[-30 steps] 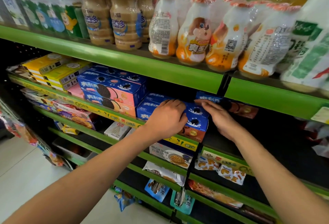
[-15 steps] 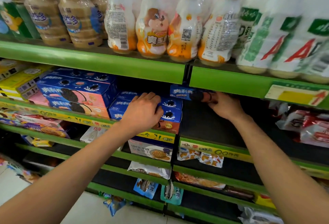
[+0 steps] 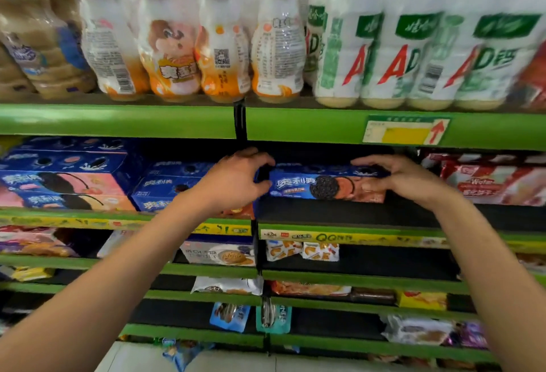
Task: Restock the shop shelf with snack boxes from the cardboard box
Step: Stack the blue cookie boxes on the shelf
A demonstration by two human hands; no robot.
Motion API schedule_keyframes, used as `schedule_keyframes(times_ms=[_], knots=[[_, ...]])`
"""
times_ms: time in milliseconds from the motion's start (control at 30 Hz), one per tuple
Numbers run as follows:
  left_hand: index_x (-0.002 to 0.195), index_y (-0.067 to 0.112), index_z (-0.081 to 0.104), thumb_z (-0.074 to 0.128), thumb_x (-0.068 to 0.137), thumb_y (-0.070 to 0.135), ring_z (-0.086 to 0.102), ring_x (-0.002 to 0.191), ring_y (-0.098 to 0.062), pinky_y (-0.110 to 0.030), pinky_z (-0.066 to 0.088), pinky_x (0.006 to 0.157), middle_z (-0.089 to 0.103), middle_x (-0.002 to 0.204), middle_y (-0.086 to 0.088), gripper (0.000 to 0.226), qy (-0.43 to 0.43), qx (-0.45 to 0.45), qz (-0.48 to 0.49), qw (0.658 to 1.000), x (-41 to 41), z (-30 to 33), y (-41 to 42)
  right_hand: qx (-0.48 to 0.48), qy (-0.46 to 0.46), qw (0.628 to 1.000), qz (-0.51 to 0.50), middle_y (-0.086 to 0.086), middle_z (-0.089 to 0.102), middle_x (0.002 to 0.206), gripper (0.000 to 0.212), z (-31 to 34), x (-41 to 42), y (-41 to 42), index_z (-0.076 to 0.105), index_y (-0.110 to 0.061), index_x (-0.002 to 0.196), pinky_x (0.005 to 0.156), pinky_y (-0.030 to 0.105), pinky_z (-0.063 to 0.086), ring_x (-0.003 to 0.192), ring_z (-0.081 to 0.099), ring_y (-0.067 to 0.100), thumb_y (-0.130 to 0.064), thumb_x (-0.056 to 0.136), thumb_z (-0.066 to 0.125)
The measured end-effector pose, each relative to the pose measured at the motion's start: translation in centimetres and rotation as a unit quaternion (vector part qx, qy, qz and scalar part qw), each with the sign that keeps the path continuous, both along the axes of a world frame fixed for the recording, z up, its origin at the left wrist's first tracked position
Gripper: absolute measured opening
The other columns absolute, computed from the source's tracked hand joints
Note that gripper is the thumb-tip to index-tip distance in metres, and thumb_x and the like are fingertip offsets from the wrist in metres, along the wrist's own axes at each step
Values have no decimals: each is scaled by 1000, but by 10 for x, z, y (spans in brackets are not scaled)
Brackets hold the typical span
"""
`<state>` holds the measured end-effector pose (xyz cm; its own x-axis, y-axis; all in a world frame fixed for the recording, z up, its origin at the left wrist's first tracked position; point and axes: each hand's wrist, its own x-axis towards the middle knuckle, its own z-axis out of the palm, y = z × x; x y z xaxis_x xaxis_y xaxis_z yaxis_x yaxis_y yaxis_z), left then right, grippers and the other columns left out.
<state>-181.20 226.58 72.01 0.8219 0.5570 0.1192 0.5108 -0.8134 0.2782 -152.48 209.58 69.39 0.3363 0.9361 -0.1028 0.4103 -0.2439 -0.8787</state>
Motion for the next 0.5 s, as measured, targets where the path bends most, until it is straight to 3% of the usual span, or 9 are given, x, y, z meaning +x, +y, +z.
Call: schedule_keyframes(times_ms=[133,233,400,500], knots=[[146,31,41,64,90,31,41,135,-22,-27,33,108,39,150,-1,60,78,-30,-43,996,31,-2,-12,20,49,999,1,-13,65,124,44,-9,7,-22,68,-36,115,91,12,44,115,60,2,-7,82,73],[148,30,38,60,94,24,36,139,-22,-23,28,107,35,155,-1,58,79,-58,-32,995,47,-9,-23,61,72,994,-56,-13,61,128,41,-22,9,-26,63,-35,123,100,21,41,118,56,4,-17,87,71],[147,29,40,61,95,17,42,135,-21,-17,31,97,39,151,-2,57,-78,-170,71,980,57,-32,-40,82,19,988,-126,-21,57,110,31,-39,10,-32,54,-42,122,80,12,39,99,53,-7,-40,92,64],[145,27,42,61,93,7,59,103,-16,-5,41,73,48,143,-4,59,-164,-229,129,951,61,-43,-51,85,6,990,-114,-16,51,122,38,-45,15,-30,49,-40,133,84,15,37,113,48,5,-38,96,60]])
